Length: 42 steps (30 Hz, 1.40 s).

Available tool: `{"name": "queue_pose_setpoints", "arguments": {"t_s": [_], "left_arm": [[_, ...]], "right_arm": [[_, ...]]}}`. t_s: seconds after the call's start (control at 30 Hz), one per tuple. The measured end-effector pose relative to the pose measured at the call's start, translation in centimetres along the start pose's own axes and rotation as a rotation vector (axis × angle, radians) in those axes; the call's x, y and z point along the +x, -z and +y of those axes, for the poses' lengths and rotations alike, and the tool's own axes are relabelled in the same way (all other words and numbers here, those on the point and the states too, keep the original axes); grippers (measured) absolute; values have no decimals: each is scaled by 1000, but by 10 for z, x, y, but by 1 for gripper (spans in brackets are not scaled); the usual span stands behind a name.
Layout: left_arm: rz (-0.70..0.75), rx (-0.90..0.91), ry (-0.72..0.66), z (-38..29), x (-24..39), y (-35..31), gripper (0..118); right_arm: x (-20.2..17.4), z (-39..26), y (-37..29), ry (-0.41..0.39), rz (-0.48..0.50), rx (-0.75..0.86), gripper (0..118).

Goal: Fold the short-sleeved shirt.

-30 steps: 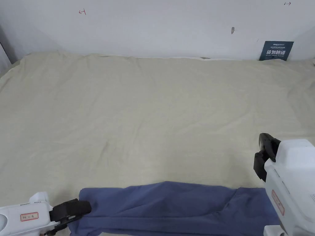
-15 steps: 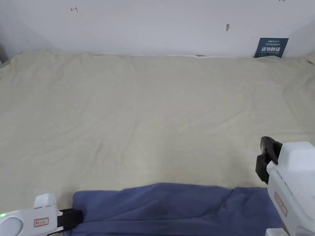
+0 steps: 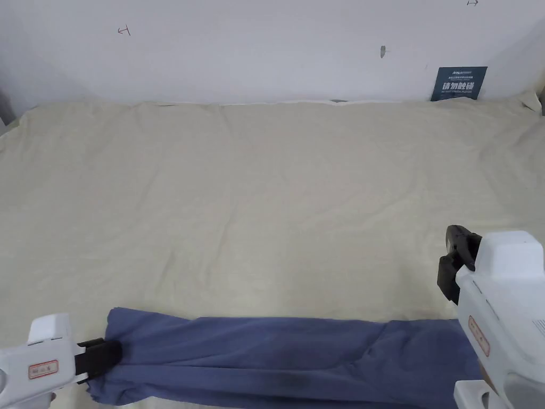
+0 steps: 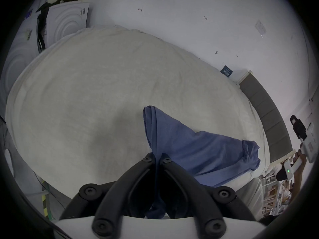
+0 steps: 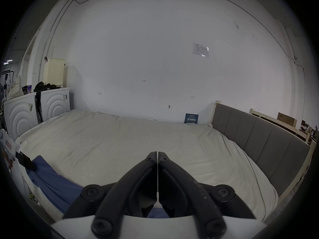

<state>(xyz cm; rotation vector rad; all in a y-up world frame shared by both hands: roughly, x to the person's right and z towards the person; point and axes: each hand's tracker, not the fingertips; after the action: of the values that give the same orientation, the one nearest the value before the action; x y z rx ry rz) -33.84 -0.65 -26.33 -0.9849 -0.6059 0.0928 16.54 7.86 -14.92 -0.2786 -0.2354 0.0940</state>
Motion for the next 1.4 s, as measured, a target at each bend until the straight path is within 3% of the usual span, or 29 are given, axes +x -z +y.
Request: {"name": "queue_pose_setpoints", "arguments": {"t_s": [0.27, 0.4, 0.73, 1.0, 1.03, 1.1, 1.13, 1.17, 1.23, 1.4], "left_arm": [[169, -10, -68, -7, -35, -17, 5], [144, -3, 31, -1, 6, -13, 5], [-120, -106, 125, 32, 129, 57, 5], [-136, -216, 146, 29, 177, 133, 6], [-131, -225, 139, 28, 178, 139, 16], [-124, -244, 102, 26, 179, 145, 53], [-141, -256, 92, 26, 179, 146, 64], [-148, -254, 91, 25, 180, 144, 64], [-144, -239, 103, 23, 187, 138, 116], [-103, -134, 134, 26, 182, 107, 111]], "right_arm": [[5, 2, -4, 11, 10, 13, 3], [8, 2, -9, 15, 14, 21, 3], [16, 0, -23, 24, 26, 32, 3], [34, -2, -33, 34, -16, 31, 3], [35, -3, -33, 32, -21, 28, 3], [38, -4, -34, 32, -28, 23, 3], [39, -5, -34, 33, -30, 21, 3], [40, -6, -34, 33, -33, 19, 3], [40, -6, -34, 36, -37, 15, 3], [39, -8, -33, 44, -32, 8, 3]]}}
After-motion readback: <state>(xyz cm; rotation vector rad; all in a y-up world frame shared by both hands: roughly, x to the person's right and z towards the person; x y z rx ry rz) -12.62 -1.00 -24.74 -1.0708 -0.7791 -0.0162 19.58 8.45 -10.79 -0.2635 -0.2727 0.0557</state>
